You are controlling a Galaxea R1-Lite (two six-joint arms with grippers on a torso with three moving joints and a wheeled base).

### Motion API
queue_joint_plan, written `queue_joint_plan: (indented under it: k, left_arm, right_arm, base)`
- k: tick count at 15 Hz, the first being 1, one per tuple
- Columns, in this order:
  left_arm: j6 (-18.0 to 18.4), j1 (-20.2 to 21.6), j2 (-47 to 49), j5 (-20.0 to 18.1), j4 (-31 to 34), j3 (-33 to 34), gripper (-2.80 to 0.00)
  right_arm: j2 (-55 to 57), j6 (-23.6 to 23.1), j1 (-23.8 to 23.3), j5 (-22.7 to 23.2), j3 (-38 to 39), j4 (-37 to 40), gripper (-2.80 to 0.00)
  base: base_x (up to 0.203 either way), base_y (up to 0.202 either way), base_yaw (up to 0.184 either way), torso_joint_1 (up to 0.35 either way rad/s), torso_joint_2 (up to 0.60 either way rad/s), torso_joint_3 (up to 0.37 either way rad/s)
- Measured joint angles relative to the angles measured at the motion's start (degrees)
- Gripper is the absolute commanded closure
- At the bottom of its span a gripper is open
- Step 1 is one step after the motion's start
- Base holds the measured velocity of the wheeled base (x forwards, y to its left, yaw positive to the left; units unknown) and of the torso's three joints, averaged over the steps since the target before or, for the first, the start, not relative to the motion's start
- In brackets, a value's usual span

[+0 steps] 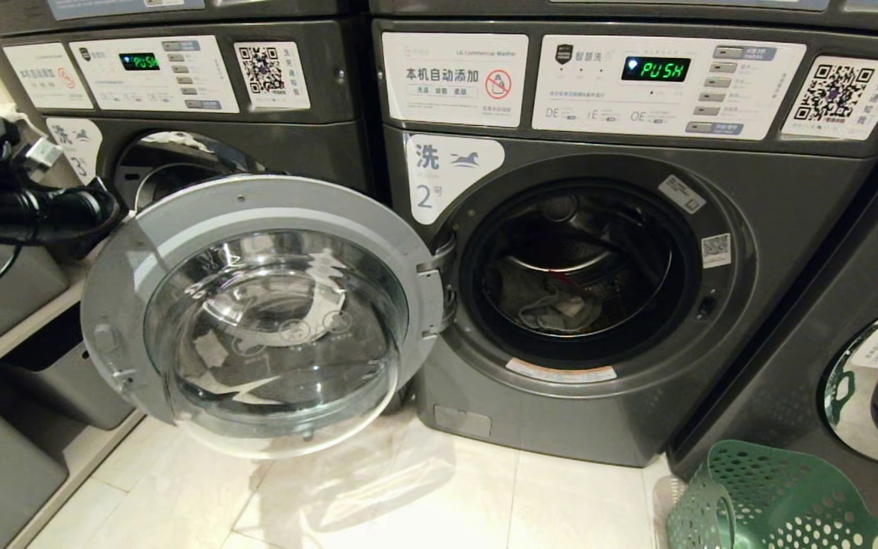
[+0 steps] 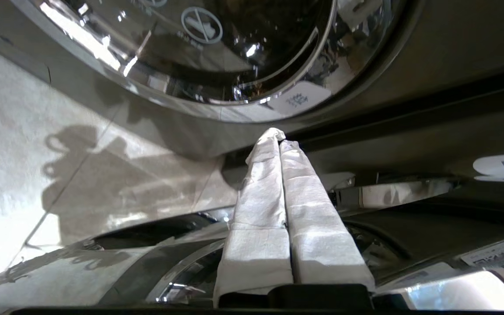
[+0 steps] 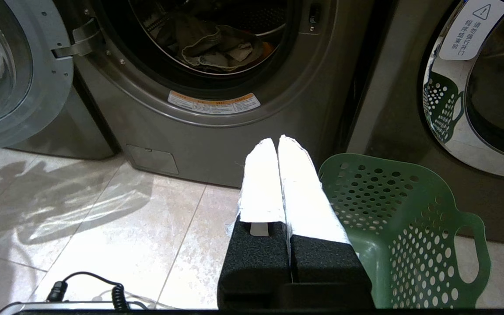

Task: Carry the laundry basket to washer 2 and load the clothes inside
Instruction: Close the washing machine door with the left hand

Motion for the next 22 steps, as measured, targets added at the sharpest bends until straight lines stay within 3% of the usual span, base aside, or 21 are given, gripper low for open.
queue_joint_plan:
  k: [3, 6, 14, 22]
  left_arm:
    - [-0.03, -0.57, -2.03, -2.42, 5.36, 0.01, 0.00]
    - [-0.03, -2.38, -5.84, -4.99, 14.65, -0.03, 0.00]
    - [-0.13, -12.50, -16.11, -6.64, 33.04, 0.81, 0.00]
    - [-0.17, -26.89, -22.69, -6.72, 34.51, 7.00, 0.00]
  right_arm:
    - [0.00, -0.04, 0.00, 0.00, 0.00, -0.01, 0.00]
    - [0.00, -0.02, 0.00, 0.00, 0.00, -0.01, 0.00]
    - [0.00, -0.07, 0.00, 0.00, 0.00, -0.01, 0.00]
    - [0.00, -0.02, 0.00, 0.06, 0.00, -0.04, 0.00]
  base:
    - [0.000, 0.000, 0.000, 0.000, 0.00, 0.000]
    - [0.000, 0.000, 0.000, 0.000, 0.00, 0.000]
    - [0.000, 0.000, 0.000, 0.000, 0.00, 0.000]
    - [0.000, 0.000, 0.000, 0.000, 0.00, 0.000]
